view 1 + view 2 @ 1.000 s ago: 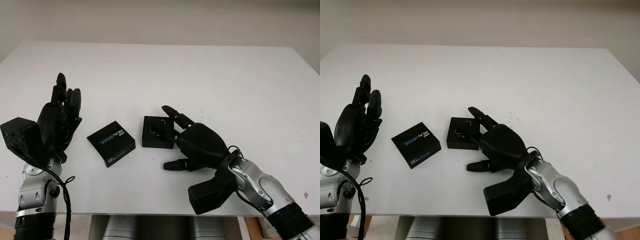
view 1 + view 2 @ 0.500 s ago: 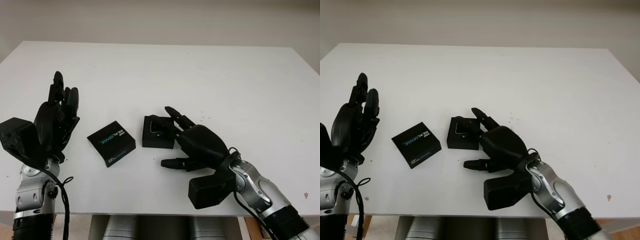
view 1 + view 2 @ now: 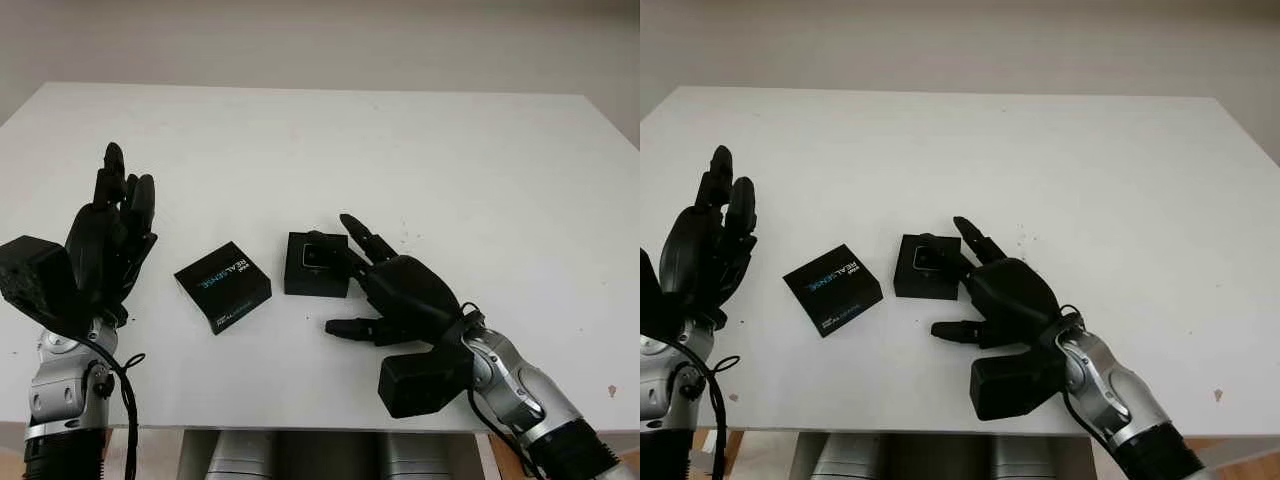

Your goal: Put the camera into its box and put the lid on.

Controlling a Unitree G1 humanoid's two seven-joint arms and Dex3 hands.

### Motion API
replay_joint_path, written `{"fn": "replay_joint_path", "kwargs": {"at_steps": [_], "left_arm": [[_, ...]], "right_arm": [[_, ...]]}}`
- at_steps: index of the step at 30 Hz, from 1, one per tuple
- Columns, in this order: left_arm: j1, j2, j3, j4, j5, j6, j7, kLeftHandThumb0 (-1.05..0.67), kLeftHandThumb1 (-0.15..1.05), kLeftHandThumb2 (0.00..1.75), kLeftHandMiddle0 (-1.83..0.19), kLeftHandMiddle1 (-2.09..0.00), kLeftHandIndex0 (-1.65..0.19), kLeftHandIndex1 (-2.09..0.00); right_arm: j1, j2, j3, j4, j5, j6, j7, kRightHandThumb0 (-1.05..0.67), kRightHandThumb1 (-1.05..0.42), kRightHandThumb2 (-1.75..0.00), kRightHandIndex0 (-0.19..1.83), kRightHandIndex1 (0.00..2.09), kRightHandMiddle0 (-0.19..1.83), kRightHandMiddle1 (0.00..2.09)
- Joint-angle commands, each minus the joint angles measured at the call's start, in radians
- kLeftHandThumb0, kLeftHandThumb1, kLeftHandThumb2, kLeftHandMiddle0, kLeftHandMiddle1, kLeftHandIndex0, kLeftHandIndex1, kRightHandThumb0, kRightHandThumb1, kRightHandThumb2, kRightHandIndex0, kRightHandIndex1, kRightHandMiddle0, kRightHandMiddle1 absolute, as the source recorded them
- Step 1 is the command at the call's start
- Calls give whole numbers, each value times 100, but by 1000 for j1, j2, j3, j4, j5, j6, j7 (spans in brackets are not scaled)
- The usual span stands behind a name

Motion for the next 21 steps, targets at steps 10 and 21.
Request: {"fn": "replay_joint_path", "kwargs": {"at_steps": [10, 21], "left_arm": [[35, -10, -15, -66, 0, 21, 17, -74, 105, 48, 19, 0, 19, 0], [10, -94, -2, -73, 74, -41, 205, -67, 105, 31, -2, -10, 2, -9]], "right_arm": [[-5, -99, 14, -74, -56, -30, 124, -89, -105, -50, -17, 5, 2, 7], [-61, -19, -117, -43, 107, -22, 9, -83, -105, -50, -14, 7, -5, 5]]}}
